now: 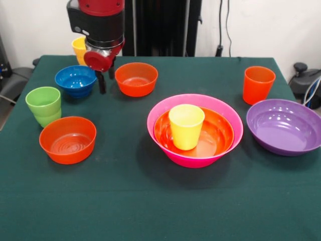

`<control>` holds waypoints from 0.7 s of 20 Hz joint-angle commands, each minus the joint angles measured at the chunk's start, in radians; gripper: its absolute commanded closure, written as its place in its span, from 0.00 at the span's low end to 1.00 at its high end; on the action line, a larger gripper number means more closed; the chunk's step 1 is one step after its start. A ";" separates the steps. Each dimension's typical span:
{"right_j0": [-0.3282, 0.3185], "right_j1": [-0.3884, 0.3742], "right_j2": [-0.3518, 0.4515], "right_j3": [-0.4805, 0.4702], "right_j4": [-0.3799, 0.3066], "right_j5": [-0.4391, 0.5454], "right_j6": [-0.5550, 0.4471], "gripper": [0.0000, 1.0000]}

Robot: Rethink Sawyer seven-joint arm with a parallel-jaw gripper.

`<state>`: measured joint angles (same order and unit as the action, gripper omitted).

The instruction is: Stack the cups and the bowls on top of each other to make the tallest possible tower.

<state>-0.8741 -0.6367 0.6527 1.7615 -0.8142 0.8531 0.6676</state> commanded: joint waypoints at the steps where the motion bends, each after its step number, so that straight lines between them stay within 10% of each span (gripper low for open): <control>1: 0.040 0.100 0.018 0.053 -0.141 -0.094 -0.149 0.00; 14: -0.007 0.176 0.032 0.048 -0.124 -0.154 -0.111 0.00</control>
<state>-0.8777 -0.5245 0.6530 1.7736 -0.8981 0.7416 0.6676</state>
